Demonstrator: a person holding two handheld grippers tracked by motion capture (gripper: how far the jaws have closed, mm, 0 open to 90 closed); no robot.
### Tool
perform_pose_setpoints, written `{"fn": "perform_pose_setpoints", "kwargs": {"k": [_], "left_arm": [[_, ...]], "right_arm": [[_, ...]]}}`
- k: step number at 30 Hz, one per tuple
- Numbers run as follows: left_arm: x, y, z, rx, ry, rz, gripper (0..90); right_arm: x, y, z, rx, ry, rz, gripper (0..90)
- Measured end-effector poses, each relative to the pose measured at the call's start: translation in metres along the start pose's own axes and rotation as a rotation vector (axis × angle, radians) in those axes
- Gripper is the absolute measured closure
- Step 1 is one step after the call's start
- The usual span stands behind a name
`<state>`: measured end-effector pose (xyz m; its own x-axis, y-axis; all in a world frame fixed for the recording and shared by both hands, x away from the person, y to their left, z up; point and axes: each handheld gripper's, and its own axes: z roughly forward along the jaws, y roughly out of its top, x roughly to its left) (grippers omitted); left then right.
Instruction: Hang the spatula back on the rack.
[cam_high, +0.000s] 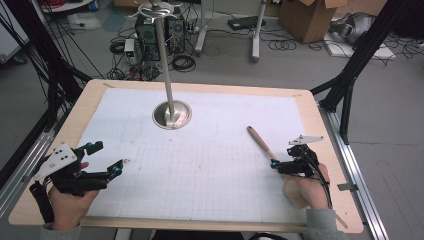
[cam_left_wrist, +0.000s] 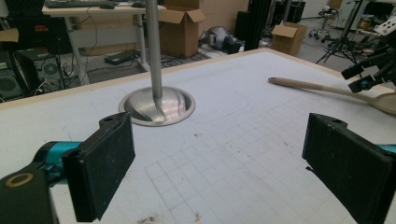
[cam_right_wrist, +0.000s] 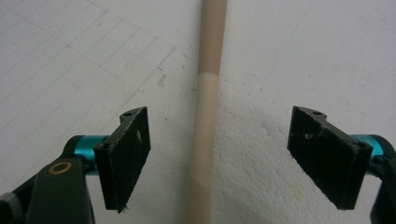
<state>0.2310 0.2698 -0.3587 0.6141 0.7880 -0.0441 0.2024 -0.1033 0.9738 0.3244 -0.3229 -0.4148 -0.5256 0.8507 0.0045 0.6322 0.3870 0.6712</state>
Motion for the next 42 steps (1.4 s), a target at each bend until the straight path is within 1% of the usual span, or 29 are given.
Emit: {"fn": "perform_pose_setpoints", "kwargs": {"k": [9, 12, 20, 27, 28, 30, 31, 34, 35, 36, 37, 38, 42], "left_arm": [[0.0, -0.001, 0.001, 0.004, -0.001, -0.002, 9.7], [0.0, -0.001, 0.002, 0.006, -0.002, -0.002, 9.7], [0.0, -0.001, 0.002, 0.008, -0.003, 0.0, 9.7], [0.0, -0.001, 0.002, 0.01, -0.003, -0.002, 9.7], [0.0, -0.002, 0.002, 0.01, -0.003, -0.002, 9.7], [0.0, -0.002, 0.002, 0.009, -0.002, -0.004, 9.8], [0.0, -0.002, 0.002, 0.008, -0.002, -0.005, 9.8], [0.0, -0.002, 0.002, 0.009, -0.003, -0.005, 9.7], [0.0, -0.002, 0.002, 0.011, -0.002, -0.005, 9.7], [0.001, -0.002, 0.003, 0.012, -0.002, -0.006, 9.7], [0.001, -0.003, 0.003, 0.013, -0.002, -0.006, 9.7], [0.001, -0.003, 0.003, 0.014, -0.001, -0.006, 9.8], [0.001, -0.003, 0.003, 0.015, 0.0, -0.006, 9.7]], "right_arm": [[-0.001, 0.0, 0.006, 0.026, -0.006, 0.001, 20.5], [-0.001, 0.0, 0.007, 0.032, -0.007, 0.01, 20.5], [-0.001, 0.0, 0.011, 0.062, -0.002, 0.003, 20.4], [-0.001, 0.0, 0.015, 0.087, 0.005, 0.009, 21.4], [-0.001, -0.001, 0.017, 0.099, 0.019, 0.01, 24.3], [-0.001, -0.001, 0.018, 0.105, 0.018, 0.005, 24.5], [-0.001, -0.001, 0.018, 0.111, 0.023, 0.004, 28.0], [-0.001, -0.001, 0.018, 0.111, 0.034, 0.003, 32.0], [-0.001, -0.001, 0.018, 0.111, 0.034, 0.003, 32.0], [-0.001, -0.001, 0.018, 0.116, 0.038, 0.005, 36.1], [-0.001, -0.001, 0.018, 0.116, 0.038, 0.005, 36.1], [-0.001, -0.001, 0.018, 0.123, 0.041, 0.003, 38.5], [-0.001, -0.001, 0.017, 0.123, 0.043, 0.0, 44.7]]}}
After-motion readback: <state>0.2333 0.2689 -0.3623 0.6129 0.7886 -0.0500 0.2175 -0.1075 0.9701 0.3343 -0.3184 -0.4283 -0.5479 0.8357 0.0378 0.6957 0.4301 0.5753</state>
